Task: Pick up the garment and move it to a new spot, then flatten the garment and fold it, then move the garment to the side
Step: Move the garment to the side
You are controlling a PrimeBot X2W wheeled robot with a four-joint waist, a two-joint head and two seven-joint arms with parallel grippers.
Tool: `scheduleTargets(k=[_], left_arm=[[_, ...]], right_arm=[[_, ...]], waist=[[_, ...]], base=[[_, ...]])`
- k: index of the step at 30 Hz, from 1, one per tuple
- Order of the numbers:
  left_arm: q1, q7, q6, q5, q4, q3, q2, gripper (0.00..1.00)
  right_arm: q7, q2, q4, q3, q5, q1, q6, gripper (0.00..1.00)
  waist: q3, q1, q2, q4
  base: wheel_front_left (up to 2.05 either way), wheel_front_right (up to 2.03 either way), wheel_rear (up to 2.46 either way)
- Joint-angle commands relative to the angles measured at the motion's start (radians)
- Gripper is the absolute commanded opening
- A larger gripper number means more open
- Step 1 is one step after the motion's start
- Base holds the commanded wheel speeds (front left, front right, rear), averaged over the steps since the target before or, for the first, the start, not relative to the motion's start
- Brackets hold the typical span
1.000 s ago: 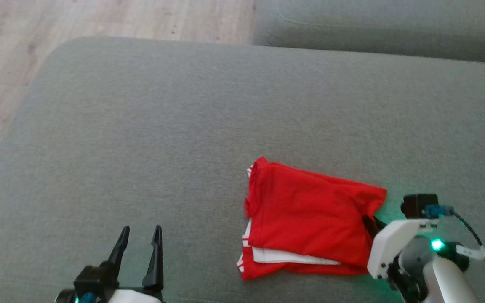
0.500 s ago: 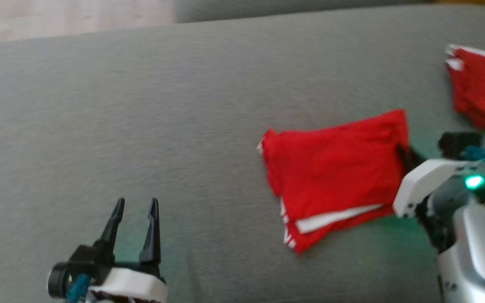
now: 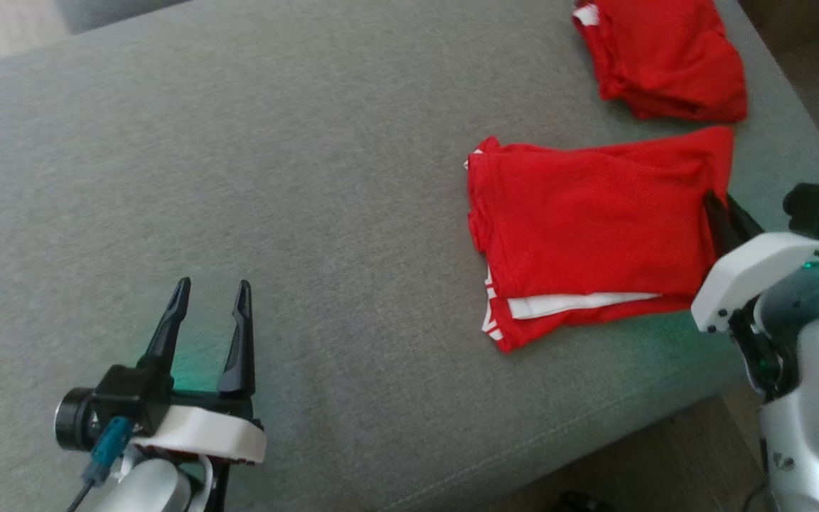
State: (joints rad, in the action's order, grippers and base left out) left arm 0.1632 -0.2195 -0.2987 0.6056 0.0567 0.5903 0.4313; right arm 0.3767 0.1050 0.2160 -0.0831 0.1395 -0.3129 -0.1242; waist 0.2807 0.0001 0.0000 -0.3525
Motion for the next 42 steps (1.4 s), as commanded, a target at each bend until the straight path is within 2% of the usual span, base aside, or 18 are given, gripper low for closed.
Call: scheduleTargets(k=[1, 6, 13, 21, 30, 36, 42], left_arm=[[0.032, 0.001, -0.001, -0.011, -0.029, -0.025, 0.019, 1.00], [0.030, 0.001, -0.004, -0.007, -0.023, -0.022, 0.012, 1.00], [0.014, -0.018, 0.004, 0.009, 0.001, -0.026, -0.018, 1.00], [-0.001, -0.033, 0.020, 0.009, 0.028, -0.026, -0.050, 1.00], [-0.008, -0.038, 0.033, -0.003, 0.039, -0.027, -0.060, 1.00], [-0.006, -0.037, 0.031, -0.013, 0.026, -0.027, -0.047, 1.00], [0.010, -0.011, 0.027, -0.029, 0.004, -0.018, -0.022, 1.00]], right_arm=[[-0.014, 0.006, -0.045, 0.026, 0.006, -0.053, -0.007, 0.00], [-0.008, 0.011, -0.056, 0.044, 0.001, -0.073, -0.007, 0.00], [0.042, 0.028, -0.060, 0.067, 0.001, -0.154, -0.007, 0.00], [0.088, 0.063, 0.017, 0.040, -0.010, -0.298, -0.007, 0.00], [0.101, 0.186, 0.140, -0.092, -0.057, -0.413, -0.007, 0.00], [0.093, 0.286, 0.171, -0.174, -0.089, -0.442, -0.007, 0.00], [0.068, 0.328, 0.196, -0.247, -0.108, -0.455, -0.007, 0.00]], waist=[[0.013, -0.0001, 0.0000, -0.016], [-0.003, -0.0001, 0.0000, 0.013], [-0.037, -0.0001, 0.0000, 0.097], [-0.062, -0.0001, 0.0000, 0.191], [-0.048, -0.0001, 0.0000, 0.253], [-0.013, -0.0001, 0.0000, 0.270], [0.033, -0.0001, 0.0000, 0.279]], base=[[0.00, 0.00, 0.00], [0.00, 0.00, 0.00], [0.00, 0.00, 0.00], [0.00, 0.00, 0.00], [0.00, 0.00, 0.00], [0.00, 0.00, 0.00], [0.00, 0.00, 0.00]])
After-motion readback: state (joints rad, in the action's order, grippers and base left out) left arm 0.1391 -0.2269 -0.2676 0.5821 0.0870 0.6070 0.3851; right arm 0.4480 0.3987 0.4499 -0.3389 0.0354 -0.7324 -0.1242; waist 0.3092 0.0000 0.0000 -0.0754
